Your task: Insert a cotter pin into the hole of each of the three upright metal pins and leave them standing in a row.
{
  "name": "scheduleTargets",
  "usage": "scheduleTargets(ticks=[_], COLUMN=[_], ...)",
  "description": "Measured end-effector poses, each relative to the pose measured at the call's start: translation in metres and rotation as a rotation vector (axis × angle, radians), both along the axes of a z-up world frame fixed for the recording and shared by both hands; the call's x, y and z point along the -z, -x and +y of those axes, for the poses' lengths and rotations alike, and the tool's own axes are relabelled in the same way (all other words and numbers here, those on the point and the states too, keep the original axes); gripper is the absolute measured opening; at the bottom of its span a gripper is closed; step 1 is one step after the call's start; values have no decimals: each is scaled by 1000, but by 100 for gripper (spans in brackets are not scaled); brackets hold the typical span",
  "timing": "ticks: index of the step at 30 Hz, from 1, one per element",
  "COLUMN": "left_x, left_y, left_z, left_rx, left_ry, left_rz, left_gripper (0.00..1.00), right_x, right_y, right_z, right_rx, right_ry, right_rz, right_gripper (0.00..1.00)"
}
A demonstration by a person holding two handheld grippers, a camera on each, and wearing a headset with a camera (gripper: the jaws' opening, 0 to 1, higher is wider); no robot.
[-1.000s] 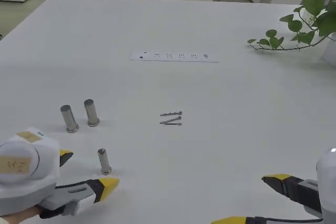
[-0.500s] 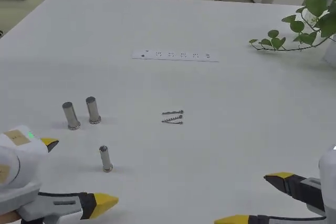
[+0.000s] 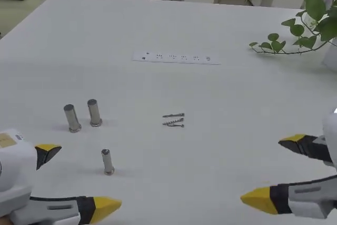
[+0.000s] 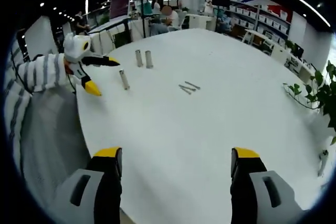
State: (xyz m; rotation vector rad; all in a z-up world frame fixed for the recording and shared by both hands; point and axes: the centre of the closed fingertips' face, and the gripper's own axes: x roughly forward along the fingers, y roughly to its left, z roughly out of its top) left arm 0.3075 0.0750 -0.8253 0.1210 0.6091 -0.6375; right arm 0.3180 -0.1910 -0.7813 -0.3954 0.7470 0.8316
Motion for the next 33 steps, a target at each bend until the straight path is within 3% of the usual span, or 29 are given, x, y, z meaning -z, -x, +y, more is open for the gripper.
scheduleTargets(ticks=[1,2,3,7,10,13,18,21,25,33], left_x=[1,1,0,-9,-10,-10,-10,-9,-13,-14], left_y=[2,6,6,2,2,4,6,12,17,23], left_z=[0,-2,-2,6,11,16,19,18,14,11], left_rx=[3,-11,-19,-39,-45,-50,-69,-58,-44,4], left_ry=[10,53,76,86,76,72,84,86,122,90], left_rz=[15,59,68,29,25,29,33,48,63,70], left_gripper=[100,100,100,100,100,100,99,100,100,100], right_x=[0,-1,-2,-8,-12,-10,0,6,10,28], right_y=[-2,-6,-9,-27,-33,-42,-49,-56,-66,-82], right_z=[2,4,6,22,39,55,75,82,91,103], right_rx=[-22,-53,-73,-185,-247,-313,-403,-436,-462,-479], right_ry=[5,18,25,66,59,91,134,160,171,148], right_rz=[13,26,26,-10,-19,-20,16,29,24,71], right_gripper=[84,83,82,79,77,76,75,74,67,56])
